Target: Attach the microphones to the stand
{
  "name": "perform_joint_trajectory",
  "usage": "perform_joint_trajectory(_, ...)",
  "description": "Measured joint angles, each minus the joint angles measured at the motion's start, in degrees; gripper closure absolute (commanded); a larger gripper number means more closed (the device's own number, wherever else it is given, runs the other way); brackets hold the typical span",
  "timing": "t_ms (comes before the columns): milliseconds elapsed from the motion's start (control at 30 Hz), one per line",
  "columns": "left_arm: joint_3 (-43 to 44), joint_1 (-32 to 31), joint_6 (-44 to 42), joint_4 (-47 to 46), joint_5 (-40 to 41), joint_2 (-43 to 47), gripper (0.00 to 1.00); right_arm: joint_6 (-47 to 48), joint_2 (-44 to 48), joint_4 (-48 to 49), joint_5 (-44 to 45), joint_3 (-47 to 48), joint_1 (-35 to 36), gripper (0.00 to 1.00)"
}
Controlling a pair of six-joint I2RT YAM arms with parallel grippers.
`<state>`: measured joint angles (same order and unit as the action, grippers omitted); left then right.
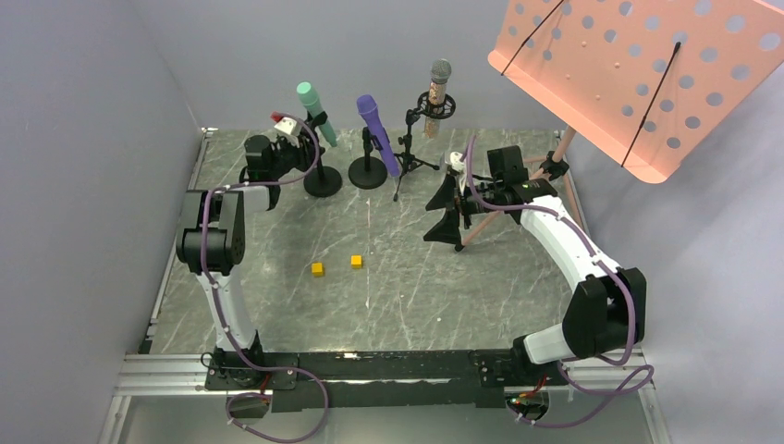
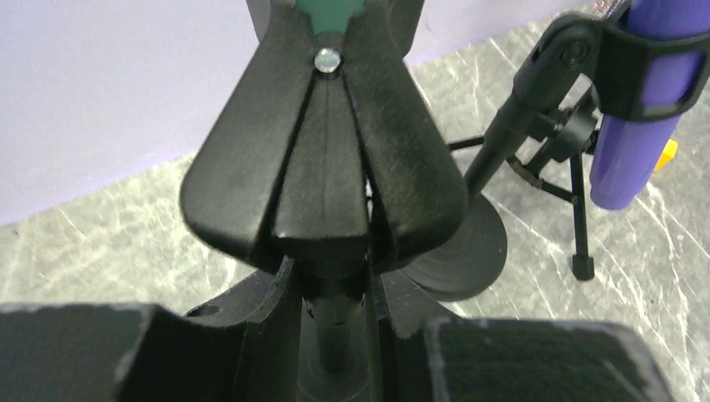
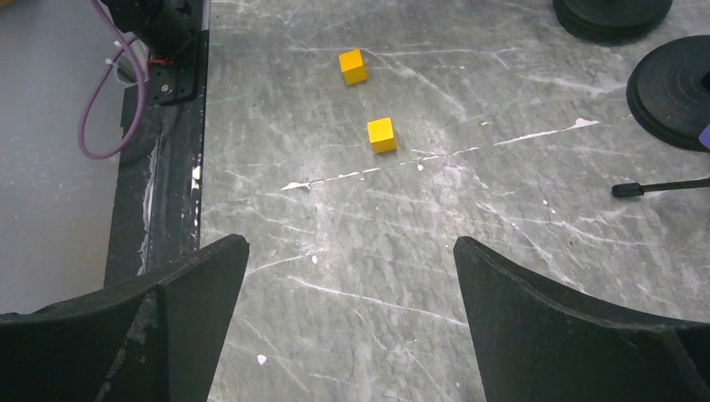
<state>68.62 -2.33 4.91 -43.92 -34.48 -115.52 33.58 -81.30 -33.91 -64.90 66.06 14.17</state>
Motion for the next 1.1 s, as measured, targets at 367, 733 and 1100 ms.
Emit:
perform_joint_trajectory(367,-0.55,-0.02,-1.99,1.60,-0.13,-0.28,0.22,1.09,-1.31,-1.79,0.02,0.33,-0.13,0.00)
perform_joint_trajectory(733,-16.52,0.00,1.01,-0.96,4.52,15.39,0.01,1.62,-1.31,-2.05,0.83,0.44,-0.46,0.00)
perform_joint_trajectory(1100,-32.04,1.05,11.56,19.54,13.55,55.08,0.01,-5.05,4.63,3.67,11.63,-0.96,-1.42,0.00)
